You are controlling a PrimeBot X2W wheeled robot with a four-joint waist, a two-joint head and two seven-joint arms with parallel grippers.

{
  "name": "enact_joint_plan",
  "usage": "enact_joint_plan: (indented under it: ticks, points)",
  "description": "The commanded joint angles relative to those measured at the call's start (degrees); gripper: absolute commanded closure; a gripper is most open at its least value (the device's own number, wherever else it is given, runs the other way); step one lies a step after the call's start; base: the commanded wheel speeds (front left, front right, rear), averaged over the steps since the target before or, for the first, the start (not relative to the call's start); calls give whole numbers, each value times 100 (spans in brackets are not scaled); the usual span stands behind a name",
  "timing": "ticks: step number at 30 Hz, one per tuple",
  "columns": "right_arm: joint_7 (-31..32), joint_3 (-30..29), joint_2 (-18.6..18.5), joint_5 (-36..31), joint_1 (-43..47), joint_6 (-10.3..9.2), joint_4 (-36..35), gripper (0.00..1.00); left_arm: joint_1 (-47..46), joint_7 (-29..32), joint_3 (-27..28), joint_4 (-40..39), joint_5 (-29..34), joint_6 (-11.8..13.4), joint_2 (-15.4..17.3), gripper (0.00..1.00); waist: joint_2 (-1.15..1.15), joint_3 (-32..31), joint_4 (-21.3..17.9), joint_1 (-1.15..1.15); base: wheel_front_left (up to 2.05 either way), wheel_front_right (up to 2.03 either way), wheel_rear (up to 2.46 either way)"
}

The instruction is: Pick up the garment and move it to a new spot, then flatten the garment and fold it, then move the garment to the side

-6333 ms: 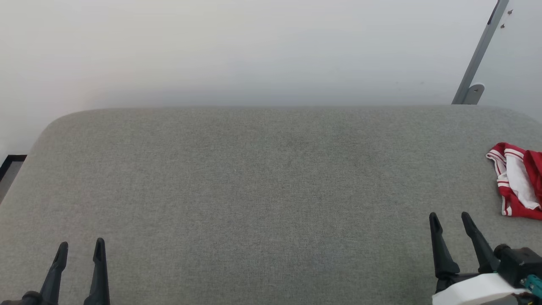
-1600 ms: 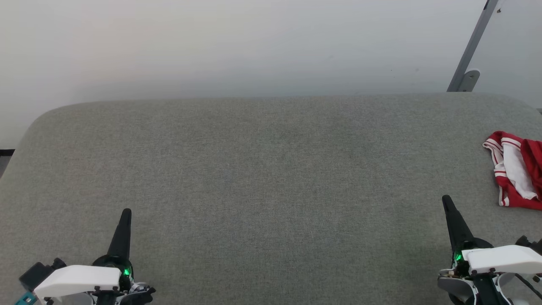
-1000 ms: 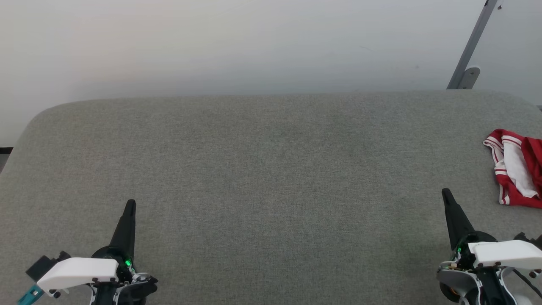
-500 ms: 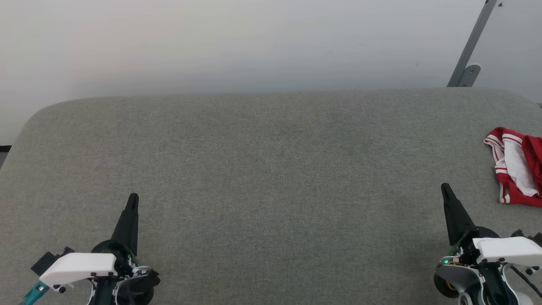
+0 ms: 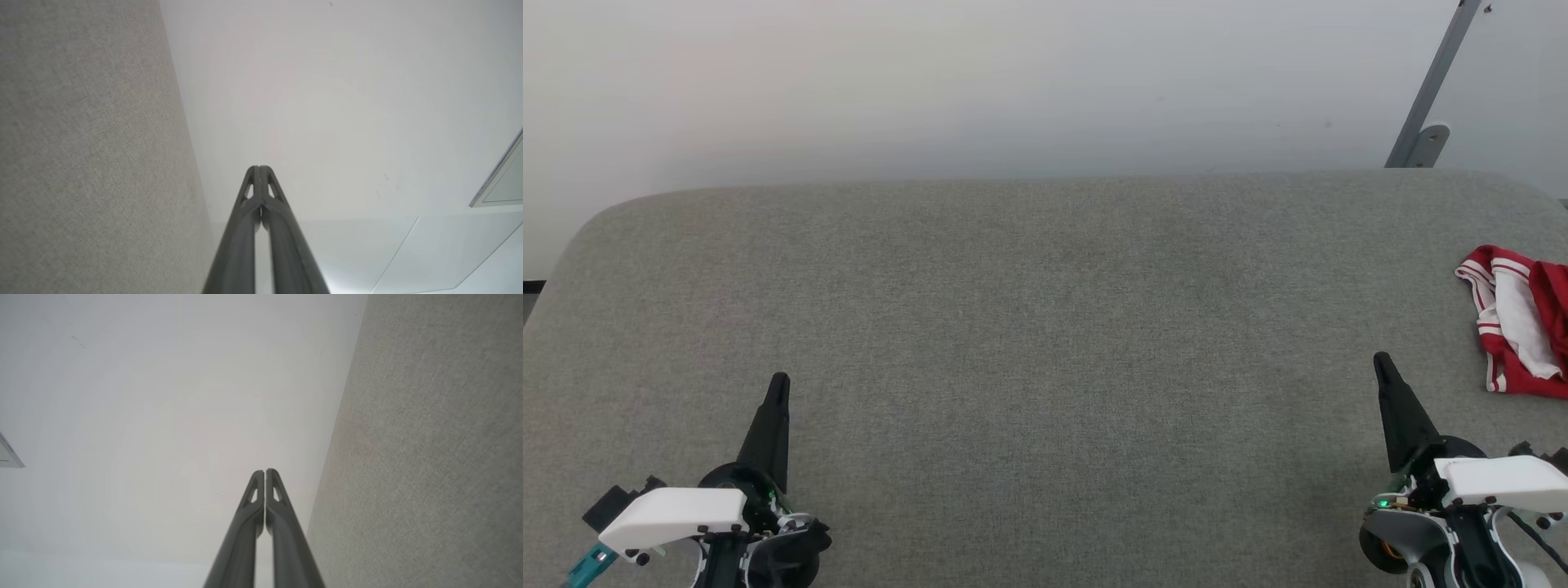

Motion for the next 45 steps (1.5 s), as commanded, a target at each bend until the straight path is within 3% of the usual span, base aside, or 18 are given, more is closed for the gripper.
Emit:
enact_joint_plan:
  ticks: [1,45]
  points:
    - [15,-3,10,21,-28,-2,11,100,-68,26,13,2,-4,-16,-3,100,0,0,0,0,0,0,0]
    - [13,1,10,23,-27,-2,11,100,-70,29,23,1,9,-16,-8,100,0,0,0,0,0,0,0]
